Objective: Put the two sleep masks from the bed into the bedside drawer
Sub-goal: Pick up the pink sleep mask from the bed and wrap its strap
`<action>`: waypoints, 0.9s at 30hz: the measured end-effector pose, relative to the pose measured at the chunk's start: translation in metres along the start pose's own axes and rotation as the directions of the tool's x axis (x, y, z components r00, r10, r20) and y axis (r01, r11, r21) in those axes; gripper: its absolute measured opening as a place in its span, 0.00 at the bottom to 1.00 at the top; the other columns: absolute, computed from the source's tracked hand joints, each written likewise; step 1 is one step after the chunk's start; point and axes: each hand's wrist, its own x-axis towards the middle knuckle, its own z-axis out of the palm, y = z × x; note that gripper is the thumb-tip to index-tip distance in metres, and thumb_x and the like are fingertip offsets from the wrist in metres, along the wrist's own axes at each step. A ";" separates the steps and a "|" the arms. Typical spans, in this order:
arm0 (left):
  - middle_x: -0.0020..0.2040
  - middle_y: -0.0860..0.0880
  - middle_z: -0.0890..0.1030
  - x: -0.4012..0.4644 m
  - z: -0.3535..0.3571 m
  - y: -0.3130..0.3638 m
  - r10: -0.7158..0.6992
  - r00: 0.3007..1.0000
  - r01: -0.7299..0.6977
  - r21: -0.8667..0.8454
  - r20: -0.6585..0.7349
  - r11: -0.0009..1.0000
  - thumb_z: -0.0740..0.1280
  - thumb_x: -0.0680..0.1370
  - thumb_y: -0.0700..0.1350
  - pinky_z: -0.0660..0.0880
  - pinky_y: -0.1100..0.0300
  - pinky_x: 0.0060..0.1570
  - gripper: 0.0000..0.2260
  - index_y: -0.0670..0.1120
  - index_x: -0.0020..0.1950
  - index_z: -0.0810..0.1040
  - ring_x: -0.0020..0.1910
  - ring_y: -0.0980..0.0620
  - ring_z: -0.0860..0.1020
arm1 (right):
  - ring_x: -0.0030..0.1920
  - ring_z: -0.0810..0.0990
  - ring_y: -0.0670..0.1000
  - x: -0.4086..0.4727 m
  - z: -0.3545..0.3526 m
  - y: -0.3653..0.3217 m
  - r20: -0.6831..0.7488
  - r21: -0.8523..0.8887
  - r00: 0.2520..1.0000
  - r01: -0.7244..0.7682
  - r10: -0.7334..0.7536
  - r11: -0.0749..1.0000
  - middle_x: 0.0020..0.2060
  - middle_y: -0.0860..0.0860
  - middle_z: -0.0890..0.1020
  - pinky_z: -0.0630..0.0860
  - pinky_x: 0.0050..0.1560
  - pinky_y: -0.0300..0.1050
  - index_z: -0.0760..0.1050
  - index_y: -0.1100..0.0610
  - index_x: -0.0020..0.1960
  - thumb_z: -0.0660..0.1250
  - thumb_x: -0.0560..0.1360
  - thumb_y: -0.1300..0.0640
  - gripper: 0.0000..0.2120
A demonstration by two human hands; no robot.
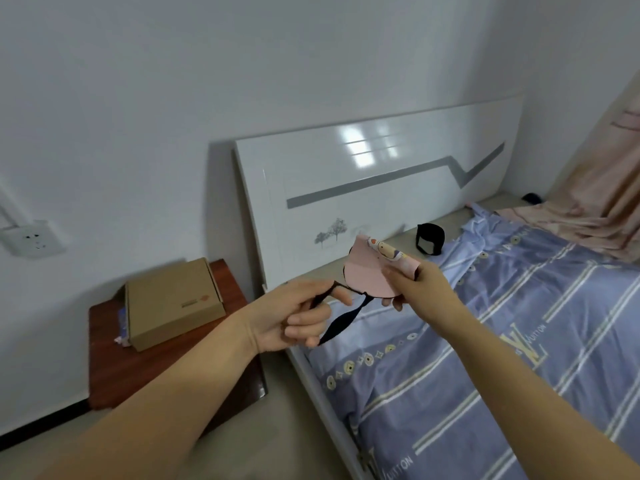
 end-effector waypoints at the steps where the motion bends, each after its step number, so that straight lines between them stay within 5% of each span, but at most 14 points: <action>1: 0.18 0.54 0.71 0.001 0.003 0.000 -0.064 0.998 0.063 0.063 0.019 0.996 0.57 0.78 0.55 0.77 0.63 0.28 0.19 0.44 0.45 0.82 0.16 0.58 0.69 | 0.28 0.80 0.51 0.000 -0.001 0.001 -0.060 0.041 0.998 -0.011 0.014 0.999 0.31 0.48 0.83 0.76 0.28 0.39 0.80 0.38 0.50 0.61 0.77 0.60 0.17; 4: 0.32 0.45 0.85 0.004 0.014 -0.004 -0.368 0.924 0.381 0.366 -0.107 0.849 0.50 0.77 0.58 0.80 0.62 0.37 0.26 0.41 0.48 0.81 0.30 0.47 0.83 | 0.28 0.82 0.49 -0.002 0.003 0.001 -0.189 0.081 0.980 -0.050 0.064 0.995 0.31 0.42 0.84 0.81 0.39 0.57 0.80 0.49 0.54 0.63 0.77 0.58 0.10; 6: 0.45 0.44 0.85 0.008 0.018 -0.010 -0.364 0.854 0.502 0.405 -0.371 0.765 0.51 0.77 0.56 0.81 0.58 0.43 0.23 0.41 0.56 0.76 0.43 0.43 0.84 | 0.30 0.84 0.48 -0.005 0.010 0.000 -0.202 0.062 0.978 -0.047 0.059 0.997 0.31 0.43 0.83 0.77 0.45 0.69 0.78 0.44 0.46 0.63 0.77 0.57 0.09; 8: 0.55 0.43 0.80 0.015 0.016 -0.015 -0.164 0.797 0.380 0.274 -0.581 0.883 0.53 0.80 0.50 0.81 0.53 0.49 0.18 0.42 0.64 0.71 0.52 0.44 0.81 | 0.30 0.85 0.50 -0.008 0.017 -0.002 -0.209 0.096 0.976 -0.047 0.066 0.994 0.39 0.44 0.82 0.78 0.45 0.67 0.77 0.41 0.45 0.61 0.77 0.58 0.12; 10: 0.62 0.40 0.76 0.020 0.016 -0.013 0.043 0.729 0.090 0.158 -0.683 0.983 0.53 0.81 0.44 0.82 0.52 0.48 0.16 0.45 0.68 0.68 0.56 0.44 0.80 | 0.32 0.85 0.52 -0.009 0.020 -0.001 -0.191 0.229 0.973 -0.081 0.127 0.970 0.49 0.49 0.81 0.83 0.39 0.55 0.77 0.46 0.53 0.59 0.78 0.62 0.13; 12: 0.63 0.40 0.76 0.021 0.018 -0.011 0.196 0.695 -0.091 0.185 -0.692 0.978 0.56 0.81 0.40 0.83 0.57 0.43 0.19 0.50 0.72 0.64 0.53 0.47 0.82 | 0.33 0.86 0.53 -0.008 0.019 0.000 -0.082 0.372 0.973 -0.170 0.215 0.912 0.52 0.56 0.80 0.82 0.33 0.41 0.73 0.54 0.64 0.58 0.78 0.64 0.16; 15: 0.61 0.46 0.77 0.015 0.023 -0.009 0.375 0.698 -0.037 0.493 -0.610 0.869 0.61 0.78 0.38 0.76 0.72 0.34 0.26 0.55 0.74 0.61 0.40 0.63 0.81 | 0.33 0.85 0.52 -0.006 0.016 -0.001 0.132 0.390 0.943 -0.333 0.306 0.858 0.43 0.56 0.84 0.79 0.29 0.37 0.72 0.57 0.62 0.60 0.78 0.65 0.14; 17: 0.58 0.54 0.75 0.008 0.023 -0.004 0.427 0.749 0.000 0.644 -0.507 0.765 0.64 0.77 0.39 0.74 0.75 0.40 0.28 0.56 0.73 0.60 0.44 0.66 0.79 | 0.33 0.85 0.50 -0.004 0.013 -0.003 0.269 0.300 0.903 -0.408 0.334 0.862 0.35 0.52 0.87 0.78 0.27 0.36 0.75 0.59 0.58 0.62 0.77 0.65 0.10; 20: 0.62 0.57 0.75 -0.003 0.022 0.002 0.347 0.865 0.000 0.690 -0.363 0.724 0.67 0.75 0.38 0.74 0.73 0.53 0.27 0.49 0.72 0.63 0.56 0.66 0.77 | 0.37 0.86 0.50 -0.003 0.008 -0.005 0.456 0.208 0.823 -0.469 0.339 0.858 0.37 0.54 0.87 0.79 0.28 0.35 0.78 0.59 0.52 0.65 0.76 0.64 0.07; 23: 0.66 0.55 0.74 -0.010 0.019 0.002 0.240 0.922 0.007 0.630 -0.305 0.776 0.67 0.74 0.37 0.73 0.73 0.55 0.27 0.49 0.71 0.65 0.62 0.63 0.75 | 0.40 0.86 0.51 -0.003 0.010 -0.006 0.553 0.152 0.769 -0.472 0.321 0.868 0.39 0.55 0.87 0.80 0.31 0.36 0.81 0.57 0.50 0.65 0.76 0.62 0.07; 27: 0.57 0.49 0.82 -0.015 0.010 0.002 0.235 0.903 -0.131 0.289 -0.360 0.948 0.58 0.77 0.32 0.78 0.64 0.55 0.18 0.47 0.60 0.78 0.57 0.53 0.80 | 0.43 0.86 0.51 0.000 0.023 -0.005 0.545 0.132 0.791 -0.410 0.280 0.902 0.43 0.56 0.87 0.80 0.35 0.37 0.82 0.57 0.52 0.66 0.76 0.59 0.08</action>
